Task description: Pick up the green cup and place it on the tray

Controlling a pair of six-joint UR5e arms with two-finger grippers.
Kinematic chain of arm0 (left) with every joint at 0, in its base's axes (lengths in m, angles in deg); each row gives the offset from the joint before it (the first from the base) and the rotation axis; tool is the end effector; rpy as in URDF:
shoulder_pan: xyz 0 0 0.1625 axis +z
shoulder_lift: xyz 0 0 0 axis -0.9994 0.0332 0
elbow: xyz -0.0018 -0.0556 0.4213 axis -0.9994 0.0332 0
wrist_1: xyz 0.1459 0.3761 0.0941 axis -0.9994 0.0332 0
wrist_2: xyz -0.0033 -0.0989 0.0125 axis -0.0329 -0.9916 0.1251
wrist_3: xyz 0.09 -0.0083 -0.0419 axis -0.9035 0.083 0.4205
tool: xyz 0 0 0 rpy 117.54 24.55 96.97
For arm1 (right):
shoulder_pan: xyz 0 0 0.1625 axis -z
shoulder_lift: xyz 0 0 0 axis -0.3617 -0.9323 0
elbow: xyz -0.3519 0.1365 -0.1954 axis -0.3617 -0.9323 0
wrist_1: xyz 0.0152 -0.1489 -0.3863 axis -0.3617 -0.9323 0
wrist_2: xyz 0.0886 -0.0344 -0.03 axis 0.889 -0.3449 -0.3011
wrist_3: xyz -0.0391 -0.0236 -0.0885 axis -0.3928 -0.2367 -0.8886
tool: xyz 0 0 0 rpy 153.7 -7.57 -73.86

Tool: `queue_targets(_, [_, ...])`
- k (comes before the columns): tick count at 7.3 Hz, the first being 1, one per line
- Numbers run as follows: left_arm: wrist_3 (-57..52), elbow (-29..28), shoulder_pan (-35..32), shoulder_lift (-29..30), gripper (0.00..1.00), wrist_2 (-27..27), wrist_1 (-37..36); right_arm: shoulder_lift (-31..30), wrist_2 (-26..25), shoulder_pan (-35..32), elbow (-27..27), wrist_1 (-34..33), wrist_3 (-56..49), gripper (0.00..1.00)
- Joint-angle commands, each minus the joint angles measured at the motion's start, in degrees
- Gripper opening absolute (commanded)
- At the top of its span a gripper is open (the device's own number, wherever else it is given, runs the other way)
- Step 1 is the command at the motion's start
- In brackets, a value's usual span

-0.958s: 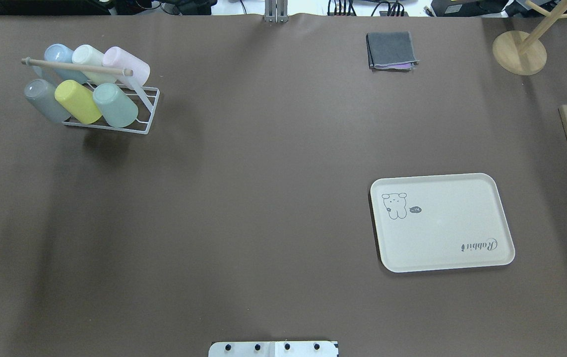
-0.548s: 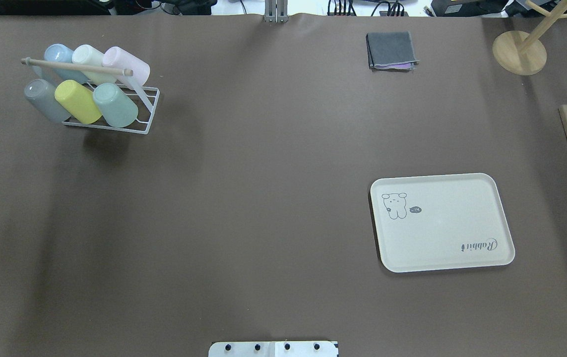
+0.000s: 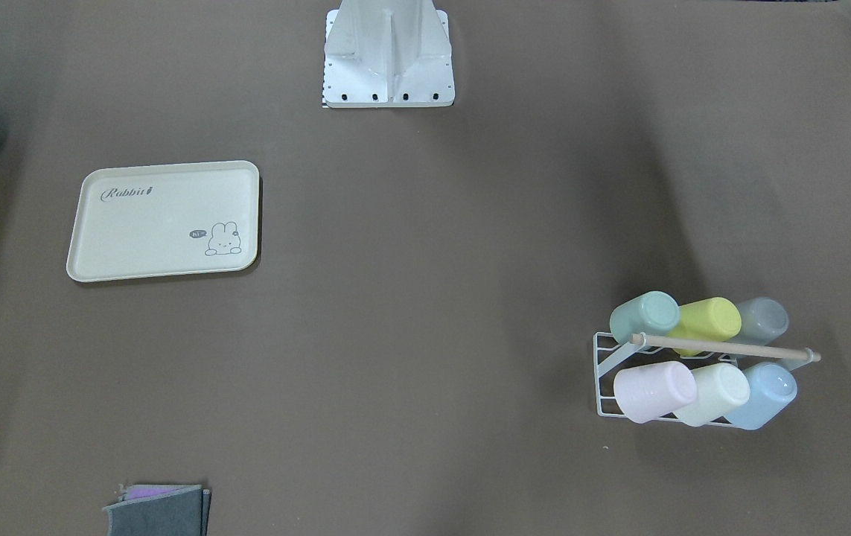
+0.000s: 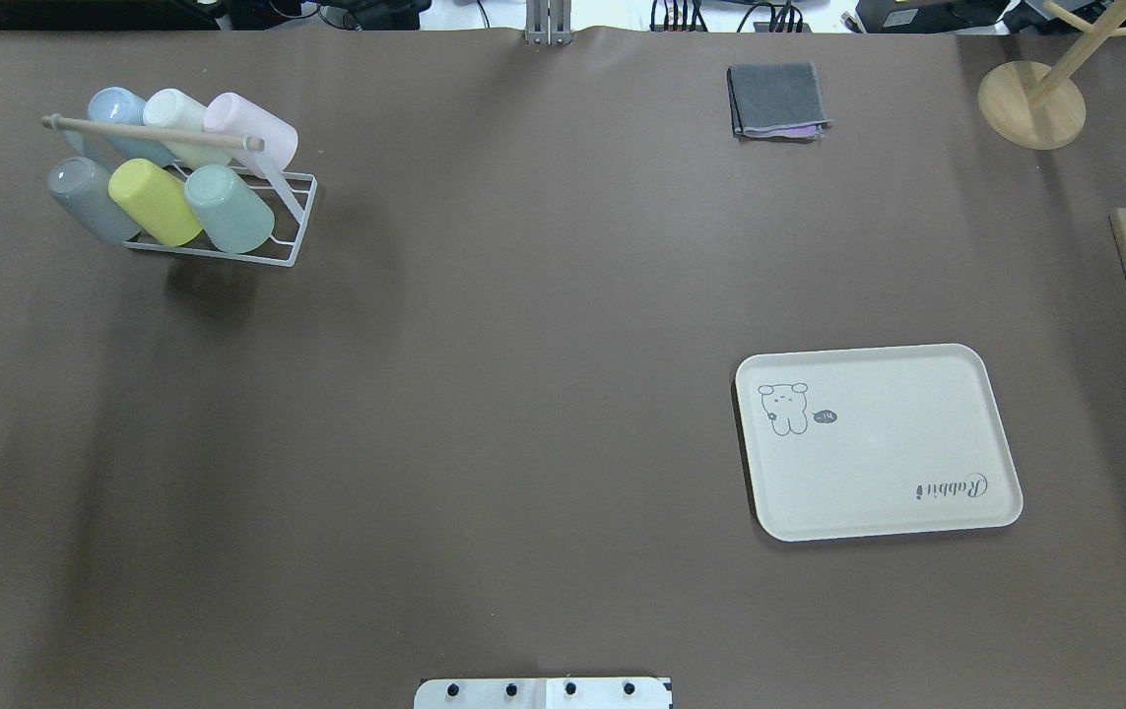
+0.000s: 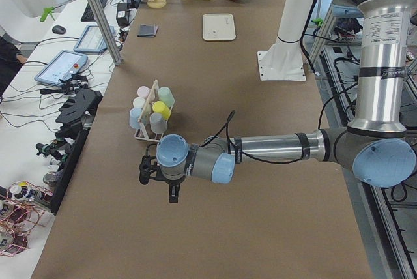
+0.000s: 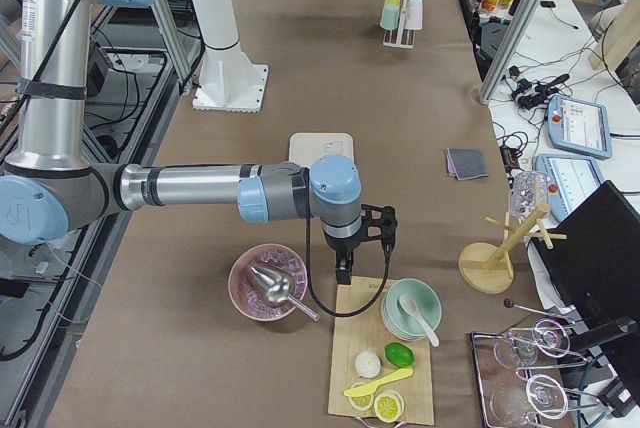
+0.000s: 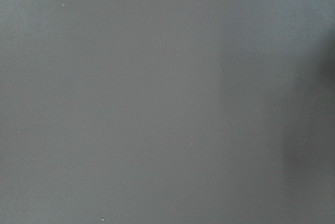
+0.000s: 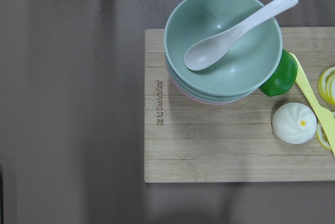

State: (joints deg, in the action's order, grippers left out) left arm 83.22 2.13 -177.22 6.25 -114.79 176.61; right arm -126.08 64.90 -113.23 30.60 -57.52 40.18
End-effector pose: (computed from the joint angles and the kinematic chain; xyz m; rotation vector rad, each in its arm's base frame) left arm -0.0497 -0.4928 0.6667 0.0963 0.8843 -0.0977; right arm 0.0801 -0.4343 0.6065 0.1181 -0.7671 0.1019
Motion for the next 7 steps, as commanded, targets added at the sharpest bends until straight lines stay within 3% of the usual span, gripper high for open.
queue_targets(1, [-0.24,0.09,0.00,-0.04,0.99,0.65,0.00,-0.43,0.40,0.00,-0.29,0.21,-0.10,1.00])
queue_targets(3, [-0.33,0.35,-0.09,-0.04,0.99,0.56,0.00,-0.87,1.53,0.00,-0.82,2.67,0.34,1.00])
queue_targets(4, [0.19,1.49,-0.61,0.05,0.99,0.56,0.00,-0.52,7.55,0.35,-2.21,2.59,0.95,1.00])
queue_targets(5, [0.46,4.37,-0.53,0.14,0.99,0.56,-1.31,-0.09,9.17,2.10,-2.57,2.76,3.39,1.00])
queue_targets(6, [1.68,10.58,-0.36,2.05,0.99,0.56,-10.02,1.49,9.36,4.29,-2.32,3.63,8.03,1.00])
queue_targets(7, [5.95,17.51,0.17,7.73,0.99,0.65,-23.25,2.46,9.10,8.40,-2.66,7.73,13.21,1.00])
